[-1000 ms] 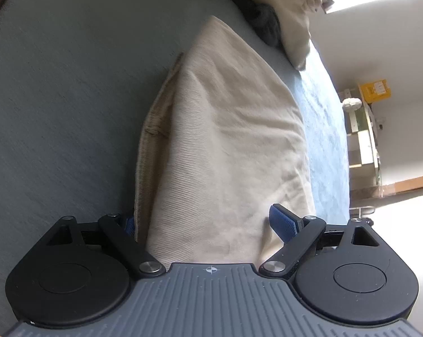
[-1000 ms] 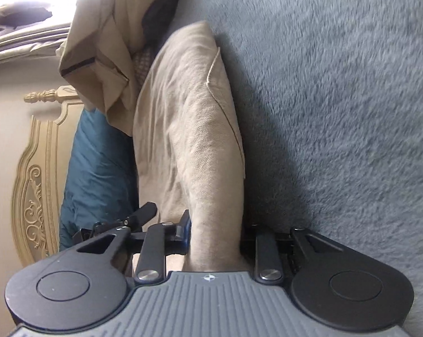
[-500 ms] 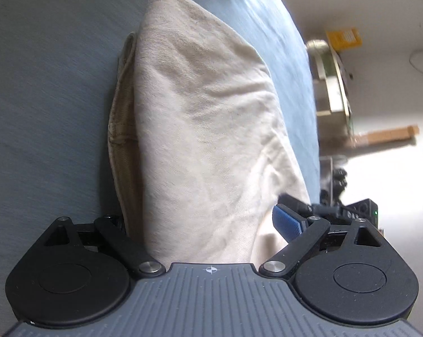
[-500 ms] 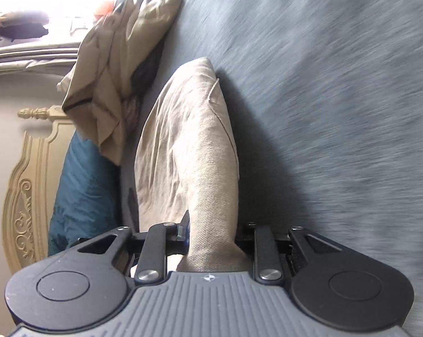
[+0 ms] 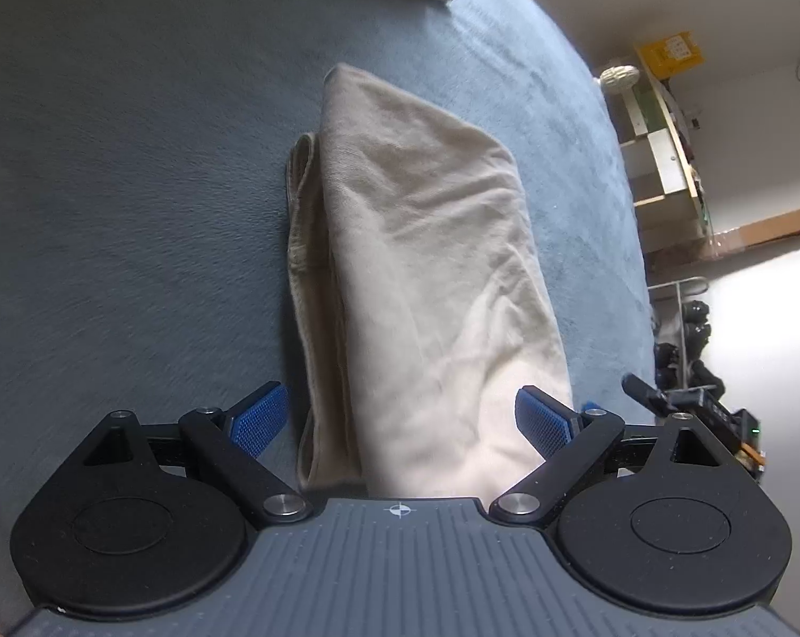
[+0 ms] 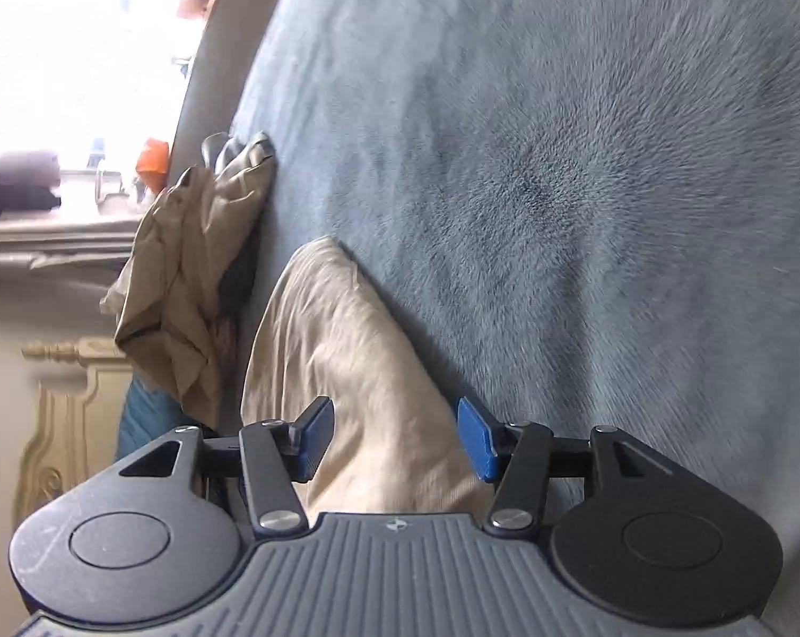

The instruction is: Fold clothes

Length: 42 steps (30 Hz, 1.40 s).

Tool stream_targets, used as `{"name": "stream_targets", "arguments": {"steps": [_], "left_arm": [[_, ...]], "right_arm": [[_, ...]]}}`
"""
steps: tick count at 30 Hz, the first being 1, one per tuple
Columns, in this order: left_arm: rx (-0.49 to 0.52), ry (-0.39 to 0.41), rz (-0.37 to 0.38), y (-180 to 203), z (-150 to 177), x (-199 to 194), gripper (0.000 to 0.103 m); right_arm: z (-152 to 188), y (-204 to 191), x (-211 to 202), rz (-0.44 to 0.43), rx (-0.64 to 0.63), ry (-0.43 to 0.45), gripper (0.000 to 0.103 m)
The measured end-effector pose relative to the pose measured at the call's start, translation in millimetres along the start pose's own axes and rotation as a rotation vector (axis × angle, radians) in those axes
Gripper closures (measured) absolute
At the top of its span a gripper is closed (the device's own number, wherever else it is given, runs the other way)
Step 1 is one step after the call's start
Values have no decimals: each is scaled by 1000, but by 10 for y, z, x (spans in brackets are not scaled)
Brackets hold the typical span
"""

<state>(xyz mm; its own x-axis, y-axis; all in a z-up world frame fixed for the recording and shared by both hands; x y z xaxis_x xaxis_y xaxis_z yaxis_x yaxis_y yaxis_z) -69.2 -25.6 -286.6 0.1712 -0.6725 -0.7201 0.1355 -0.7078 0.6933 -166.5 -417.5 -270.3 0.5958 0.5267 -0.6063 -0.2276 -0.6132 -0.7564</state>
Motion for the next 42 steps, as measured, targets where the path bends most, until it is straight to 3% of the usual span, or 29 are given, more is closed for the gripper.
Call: {"name": "stream_targets", "arguments": {"steps": [3,9,11,16,22,24,28,34,37,40,42], "left_arm": [[93,60,-29,180,125,-104,10],[420,170,-172,497,548,-220,12],[514,199,-214,561,682,-192,26],[784,265,-322,670,1025,-86,47],[1054,280,-406,742,1337,112,52],[1102,279,-424,730,1368,201,58],[1131,286,-435,674,1362,272,86],[1200,319,-386,656,1414,146,95],[1274,329,-392,630,1458,122,97],[1316,326,-399,566,1472,107,99],[1332,309,-400,524,1482,118,99]], "right_arm": [[156,-209,-133,71,-135,-4,48],[541,-784,-174,256,-558,9,49],[702,-1025,-58,331,-709,2,50],[1053,-1360,232,476,-1009,-36,58],[1282,-1527,520,609,-1249,-51,69],[1318,-1539,620,630,-1310,-74,70],[1396,-1528,769,675,-1421,-122,73],[1437,-1559,803,661,-1464,-122,72],[1364,-1534,781,664,-1425,-87,99],[1291,-1558,564,639,-1353,-6,101],[1298,-1524,489,619,-1327,-15,101]]}}
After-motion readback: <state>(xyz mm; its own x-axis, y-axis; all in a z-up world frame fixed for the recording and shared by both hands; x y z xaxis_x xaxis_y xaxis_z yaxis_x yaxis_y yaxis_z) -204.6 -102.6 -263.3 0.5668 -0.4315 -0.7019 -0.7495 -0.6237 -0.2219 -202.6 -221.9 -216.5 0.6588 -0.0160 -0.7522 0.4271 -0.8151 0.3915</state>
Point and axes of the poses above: each gripper's, at about its wrist camera, not at the fingertips, and x roughly the way its jaws point, y to its right, z to its underside, the point moved 3 cm from there along x, roughly the way its jaws point, and after that the axes turned 15 degrees about -x, right-handed, at the moved point
